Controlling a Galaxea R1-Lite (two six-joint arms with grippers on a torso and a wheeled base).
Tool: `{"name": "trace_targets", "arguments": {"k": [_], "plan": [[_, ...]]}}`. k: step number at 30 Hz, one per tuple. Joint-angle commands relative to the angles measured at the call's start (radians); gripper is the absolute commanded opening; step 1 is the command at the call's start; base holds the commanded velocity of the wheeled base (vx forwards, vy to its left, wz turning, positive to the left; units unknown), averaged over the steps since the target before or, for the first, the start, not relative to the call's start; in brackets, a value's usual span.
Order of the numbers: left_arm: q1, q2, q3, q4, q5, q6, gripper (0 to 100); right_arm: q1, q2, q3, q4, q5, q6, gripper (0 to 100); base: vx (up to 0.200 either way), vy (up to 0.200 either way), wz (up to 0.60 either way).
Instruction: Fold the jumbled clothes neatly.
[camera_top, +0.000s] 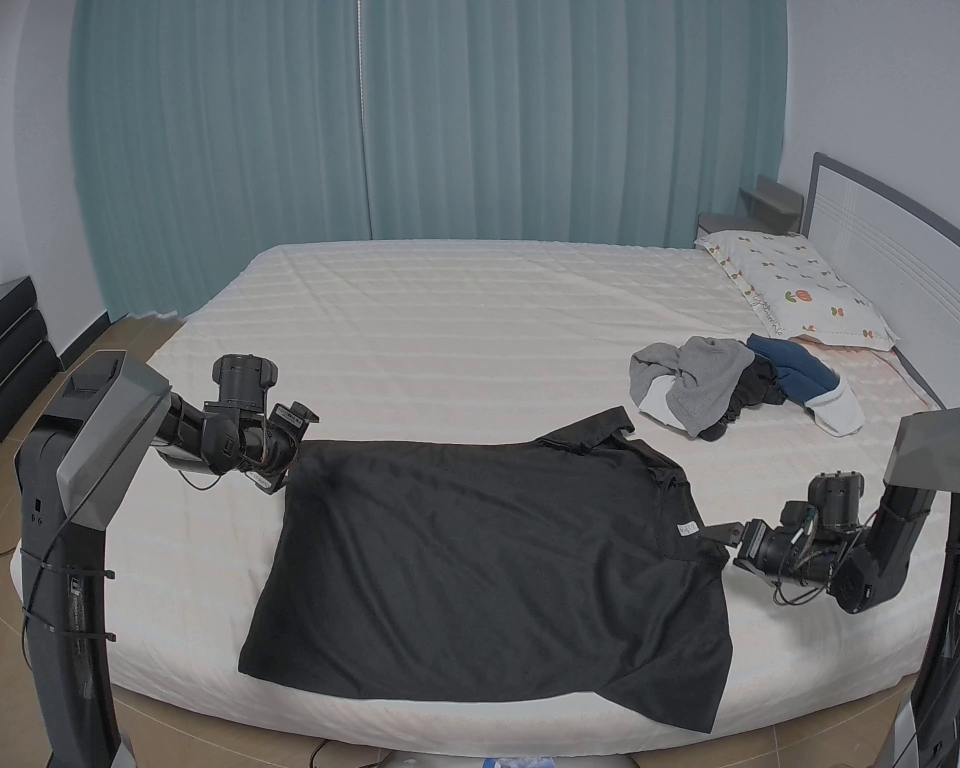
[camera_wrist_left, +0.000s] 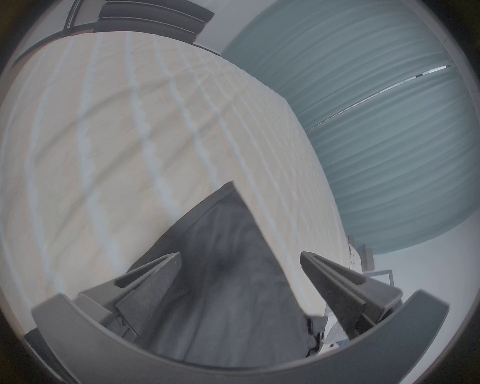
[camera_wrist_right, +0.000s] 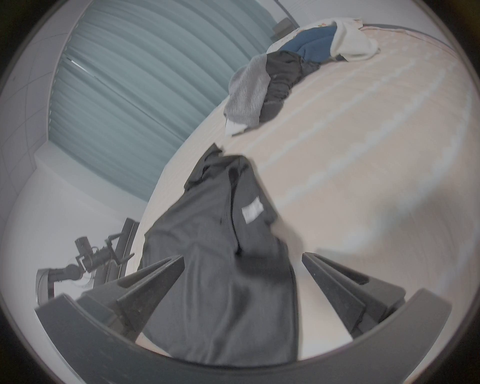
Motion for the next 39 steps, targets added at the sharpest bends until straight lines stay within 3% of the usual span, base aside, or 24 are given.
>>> {"name": "trace_targets", "arguments": {"k": [1, 9, 19, 33, 39], "plan": [[-0.025, -0.130, 0.211, -0.010, -0.006, 0.011, 100, -0.028, -0.073, 0.224, -0.108, 0.093, -0.087, 100, -0.200, 0.200, 0.00], [-0.005, -0.267, 0.468, -0.034, -0.110, 0.055, 100, 0.038, -0.030, 0.265, -0.116, 0.097, -0.110, 100, -0.050, 0.050, 0.00], [-0.005, -0.348, 0.748, -0.238, -0.119, 0.092, 100, 0.067, 0.012, 0.271, -0.142, 0.047, -0.113, 100, 0.000, 0.000, 0.00], [-0.039, -0.396, 0.828, -0.292, -0.145, 0.080, 100, 0.011, -0.028, 0.386, -0.223, 0.045, -0.113, 100, 0.000, 0.000, 0.00], [-0.080, -0.402, 0.834, -0.287, -0.144, 0.060, 100, 0.014, -0.008, 0.415, -0.271, 0.043, -0.117, 100, 0.000, -0.200, 0.00]]}}
